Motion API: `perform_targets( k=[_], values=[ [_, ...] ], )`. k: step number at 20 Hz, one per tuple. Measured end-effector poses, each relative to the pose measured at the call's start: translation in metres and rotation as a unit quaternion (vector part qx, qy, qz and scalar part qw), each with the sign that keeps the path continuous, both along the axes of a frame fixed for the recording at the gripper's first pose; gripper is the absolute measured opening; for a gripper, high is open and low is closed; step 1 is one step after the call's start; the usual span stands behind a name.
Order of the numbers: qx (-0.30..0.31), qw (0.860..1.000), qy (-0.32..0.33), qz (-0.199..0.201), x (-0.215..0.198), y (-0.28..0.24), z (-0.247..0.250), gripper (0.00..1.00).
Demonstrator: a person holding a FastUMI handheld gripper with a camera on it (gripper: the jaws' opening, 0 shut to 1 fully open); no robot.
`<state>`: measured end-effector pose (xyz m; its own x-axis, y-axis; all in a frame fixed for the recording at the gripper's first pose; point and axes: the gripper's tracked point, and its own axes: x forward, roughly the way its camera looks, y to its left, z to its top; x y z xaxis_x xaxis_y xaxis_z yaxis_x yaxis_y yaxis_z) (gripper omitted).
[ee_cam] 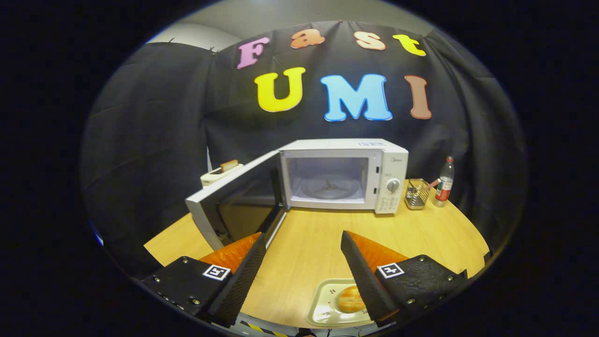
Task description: Open the microwave, put the food inside, and close the microwave door.
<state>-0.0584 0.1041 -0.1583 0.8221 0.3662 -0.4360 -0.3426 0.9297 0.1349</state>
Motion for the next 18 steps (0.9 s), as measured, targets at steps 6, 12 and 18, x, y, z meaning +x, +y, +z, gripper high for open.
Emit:
perform_targets(
  k=[6,12,18],
  values=[
    [-0.019,0.989,0.133,-0.055,-0.005,-0.044,-0.078,0.99],
    [-0.027,0.973,0.218,-0.064,-0.023,-0.054,-0.131,0.99],
    [-0.053,0.963,0.260,-0.054,-0.025,-0.061,-0.154,0.99]
  ],
)
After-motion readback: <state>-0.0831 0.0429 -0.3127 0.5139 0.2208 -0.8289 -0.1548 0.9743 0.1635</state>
